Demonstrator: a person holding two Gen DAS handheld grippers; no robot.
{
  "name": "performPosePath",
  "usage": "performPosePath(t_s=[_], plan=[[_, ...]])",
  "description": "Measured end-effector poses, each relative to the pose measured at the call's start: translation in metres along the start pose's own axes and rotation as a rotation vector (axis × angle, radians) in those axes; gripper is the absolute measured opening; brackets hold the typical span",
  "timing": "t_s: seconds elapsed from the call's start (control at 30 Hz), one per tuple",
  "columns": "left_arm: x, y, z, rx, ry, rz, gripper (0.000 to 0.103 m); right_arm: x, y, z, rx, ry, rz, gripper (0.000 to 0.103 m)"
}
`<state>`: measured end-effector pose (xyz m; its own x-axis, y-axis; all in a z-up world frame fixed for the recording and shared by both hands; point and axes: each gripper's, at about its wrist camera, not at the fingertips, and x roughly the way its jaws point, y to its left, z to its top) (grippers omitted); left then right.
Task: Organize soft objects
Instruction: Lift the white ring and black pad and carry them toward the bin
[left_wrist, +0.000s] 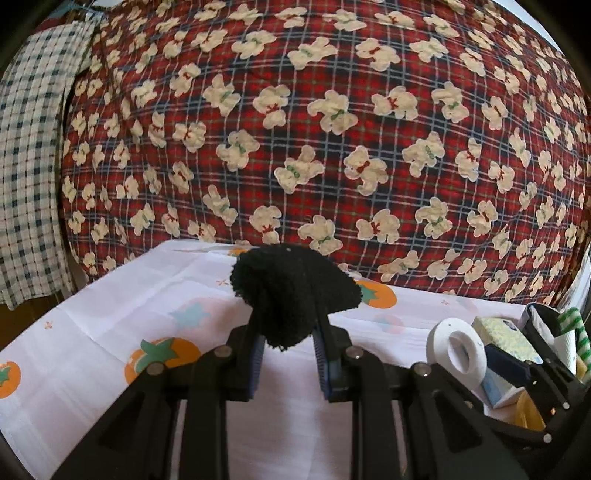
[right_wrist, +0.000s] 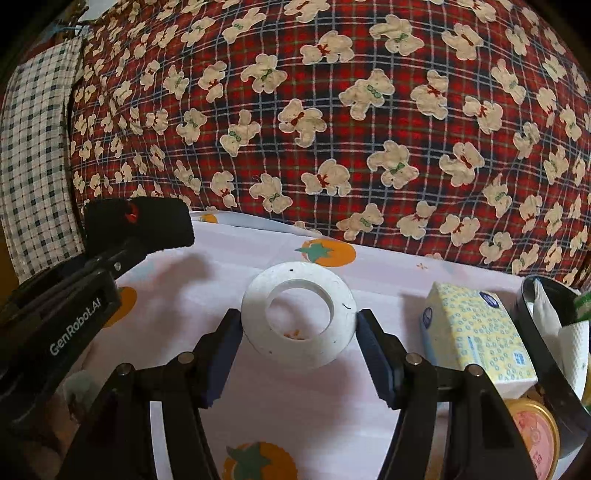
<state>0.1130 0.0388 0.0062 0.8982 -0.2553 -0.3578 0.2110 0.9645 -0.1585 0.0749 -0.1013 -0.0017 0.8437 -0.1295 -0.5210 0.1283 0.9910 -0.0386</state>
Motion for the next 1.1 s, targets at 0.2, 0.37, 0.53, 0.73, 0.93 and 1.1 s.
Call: performPosePath(t_s=[0.2, 0.37, 0.53, 0.73, 0.93, 1.1], plan=[[-0.009, -0.003, -0.005, -0.020, -0.004, -0.003, 0.023, -0.012, -0.005, -0.007, 0.007, -0.002, 0.006, 0.066], [-0.019, -0.005, -0.008, -0.038, -0.025, 0.002, 0.023, -0.024, -0.012, -0.010, 0.018, -0.023, 0.013, 0.066], [-0.027, -0.008, -0.011, -0.051, -0.034, 0.001, 0.023, -0.036, -0.020, -0.015, 0.023, -0.040, 0.021, 0.066], [-0.043, -0.016, -0.017, -0.059, -0.059, 0.012, 0.023, -0.051, -0.028, -0.022, 0.018, -0.056, 0.020, 0.066], [-0.058, -0.029, -0.024, -0.063, -0.069, 0.005, 0.023, -0.062, -0.040, -0.030, 0.021, -0.068, 0.025, 0.066], [-0.069, -0.043, -0.029, -0.046, -0.082, 0.010, 0.023, -0.072, -0.054, -0.036, 0.033, -0.079, 0.026, 0.066]])
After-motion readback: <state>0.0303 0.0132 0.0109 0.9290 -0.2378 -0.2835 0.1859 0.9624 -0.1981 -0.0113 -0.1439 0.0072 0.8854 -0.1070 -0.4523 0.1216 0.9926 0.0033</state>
